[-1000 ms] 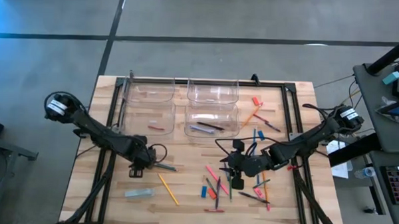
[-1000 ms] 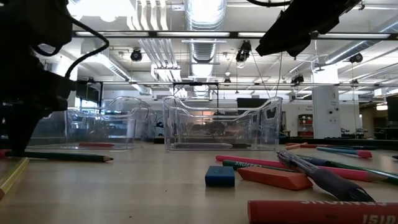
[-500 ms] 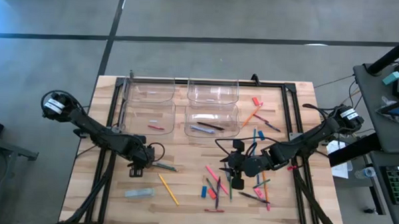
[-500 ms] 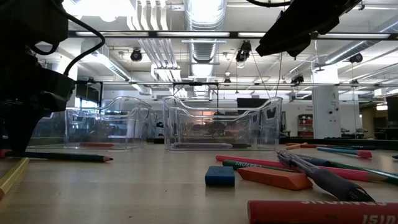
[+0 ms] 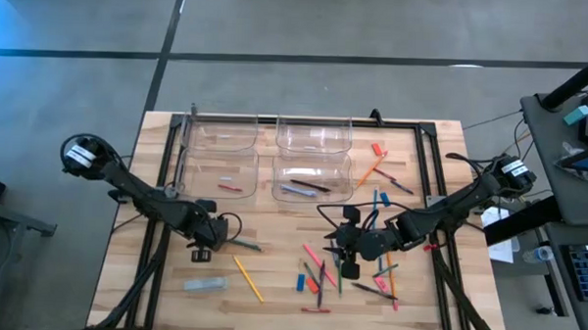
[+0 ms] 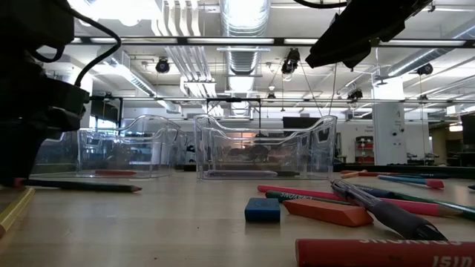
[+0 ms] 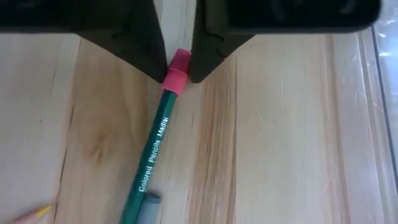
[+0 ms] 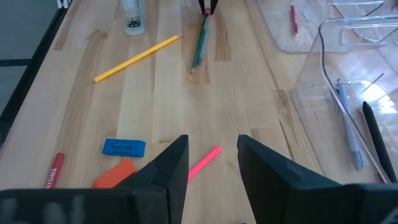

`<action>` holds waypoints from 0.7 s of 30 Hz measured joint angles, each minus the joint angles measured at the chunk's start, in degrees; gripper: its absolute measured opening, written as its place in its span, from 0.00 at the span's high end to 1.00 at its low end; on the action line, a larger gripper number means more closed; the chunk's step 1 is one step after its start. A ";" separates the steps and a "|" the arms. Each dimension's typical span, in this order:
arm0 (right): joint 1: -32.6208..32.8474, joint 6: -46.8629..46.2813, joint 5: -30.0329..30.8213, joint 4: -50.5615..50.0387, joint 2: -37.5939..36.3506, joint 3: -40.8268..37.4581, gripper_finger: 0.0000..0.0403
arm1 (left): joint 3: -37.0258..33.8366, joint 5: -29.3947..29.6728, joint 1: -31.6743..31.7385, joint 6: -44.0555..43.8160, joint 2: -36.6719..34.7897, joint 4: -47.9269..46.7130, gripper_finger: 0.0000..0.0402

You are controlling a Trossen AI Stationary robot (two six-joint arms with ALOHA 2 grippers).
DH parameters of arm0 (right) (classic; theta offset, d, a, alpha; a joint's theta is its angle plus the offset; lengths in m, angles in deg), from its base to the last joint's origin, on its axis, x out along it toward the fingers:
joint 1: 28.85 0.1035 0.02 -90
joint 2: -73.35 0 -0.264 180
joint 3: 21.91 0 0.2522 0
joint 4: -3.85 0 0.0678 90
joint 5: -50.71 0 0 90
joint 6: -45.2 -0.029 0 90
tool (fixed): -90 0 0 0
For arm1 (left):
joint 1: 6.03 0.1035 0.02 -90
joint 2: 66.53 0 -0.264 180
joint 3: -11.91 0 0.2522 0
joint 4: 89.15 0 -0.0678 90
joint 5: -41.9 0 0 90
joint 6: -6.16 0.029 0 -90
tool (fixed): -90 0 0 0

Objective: Sort crayons/erasers/pens/pencils in bins
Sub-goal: Put the left green pencil into the top left transparent bin

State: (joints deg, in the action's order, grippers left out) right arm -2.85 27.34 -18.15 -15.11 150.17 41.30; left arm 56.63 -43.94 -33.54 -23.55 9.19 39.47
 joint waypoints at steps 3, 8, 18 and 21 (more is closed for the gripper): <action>0.00 0.08 0.00 0.00 0.00 0.00 0.68 | 0.89 -0.25 0.00 -0.56 0.00 -0.70 0.95; -0.02 0.10 0.00 0.01 0.00 0.00 0.68 | 4.29 -3.64 -0.23 -1.45 0.20 -4.76 0.98; -0.02 0.65 0.08 -0.01 0.00 -0.02 0.68 | 13.99 -1.52 -0.57 3.36 -2.42 -11.90 0.98; -0.02 0.65 0.50 0.00 0.00 -0.02 0.68 | 19.37 3.03 -0.57 5.50 -4.70 -18.04 0.98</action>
State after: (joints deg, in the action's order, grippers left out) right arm -2.87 27.99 -17.64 -15.11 150.17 41.28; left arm 76.00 -40.91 -34.11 -18.05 4.49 21.43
